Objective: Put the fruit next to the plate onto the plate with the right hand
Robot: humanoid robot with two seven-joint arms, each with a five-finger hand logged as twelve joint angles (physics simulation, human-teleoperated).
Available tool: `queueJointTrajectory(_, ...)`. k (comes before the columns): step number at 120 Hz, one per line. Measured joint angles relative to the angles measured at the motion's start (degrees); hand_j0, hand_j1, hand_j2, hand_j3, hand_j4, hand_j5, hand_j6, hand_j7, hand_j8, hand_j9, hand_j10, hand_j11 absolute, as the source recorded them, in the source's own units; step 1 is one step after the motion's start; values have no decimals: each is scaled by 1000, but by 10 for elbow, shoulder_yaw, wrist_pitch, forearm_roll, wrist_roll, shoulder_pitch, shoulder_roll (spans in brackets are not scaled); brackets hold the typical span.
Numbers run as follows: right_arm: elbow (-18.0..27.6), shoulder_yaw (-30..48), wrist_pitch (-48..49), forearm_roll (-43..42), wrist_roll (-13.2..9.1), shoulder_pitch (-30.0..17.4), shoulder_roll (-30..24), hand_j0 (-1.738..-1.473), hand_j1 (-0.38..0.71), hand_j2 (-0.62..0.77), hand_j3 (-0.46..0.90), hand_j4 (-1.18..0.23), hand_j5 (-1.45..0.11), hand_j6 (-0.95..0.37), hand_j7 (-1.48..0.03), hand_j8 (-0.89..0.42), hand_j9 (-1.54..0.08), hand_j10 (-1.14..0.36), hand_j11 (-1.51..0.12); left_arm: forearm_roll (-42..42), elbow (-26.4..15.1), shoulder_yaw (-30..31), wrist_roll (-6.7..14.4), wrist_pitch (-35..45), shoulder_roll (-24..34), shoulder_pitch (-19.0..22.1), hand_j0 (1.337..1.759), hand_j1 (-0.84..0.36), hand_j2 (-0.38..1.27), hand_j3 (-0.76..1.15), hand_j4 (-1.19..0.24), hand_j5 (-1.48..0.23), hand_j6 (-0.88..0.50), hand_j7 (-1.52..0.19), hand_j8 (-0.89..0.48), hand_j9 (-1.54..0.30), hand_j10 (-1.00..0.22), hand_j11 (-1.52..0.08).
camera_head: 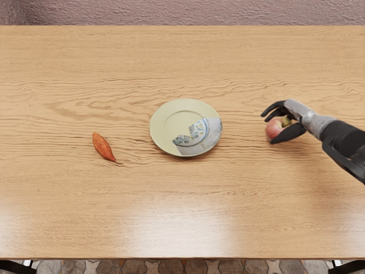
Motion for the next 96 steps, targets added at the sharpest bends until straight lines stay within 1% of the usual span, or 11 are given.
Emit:
queueJointTrajectory(8, 3, 6, 1, 0, 0, 0, 8, -1655, 167, 58, 0, -537, -728, -548, -711, -336, -724, -332, -717, 0, 0, 0, 0, 0, 0, 0, 1658, 349, 0, 0, 0, 0, 0, 0, 0, 0, 0, 0)
queueJointTrajectory(35, 7, 34, 14, 1, -5, 5, 53, -1655, 150, 83, 0, -549, -767, -566, -738, -352, -757, -347, -743, 0, 0, 0, 0, 0, 0, 0, 1658, 349, 0, 0, 0, 0, 0, 0, 0, 0, 0, 0)
queueJointTrajectory(43, 7, 42, 19, 1, -8, 9, 66, -1655, 159, 139, 0, -555, -775, -572, -746, -364, -764, -356, -748, 0, 0, 0, 0, 0, 0, 0, 1658, 349, 0, 0, 0, 0, 0, 0, 0, 0, 0, 0)
queueJointTrajectory(66, 19, 52, 24, 1, -26, 29, 90, -1657, 191, 303, 0, -563, -792, -582, -760, -391, -772, -371, -751, 0, 0, 0, 0, 0, 0, 0, 1658, 349, 0, 0, 0, 0, 0, 0, 0, 0, 0, 0)
queueJointTrajectory(96, 23, 54, 25, 0, -30, 46, 129, -1656, 177, 279, 0, -575, -795, -590, -769, -395, -776, -374, -763, 0, 0, 0, 0, 0, 0, 0, 1658, 349, 0, 0, 0, 0, 0, 0, 0, 0, 0, 0)
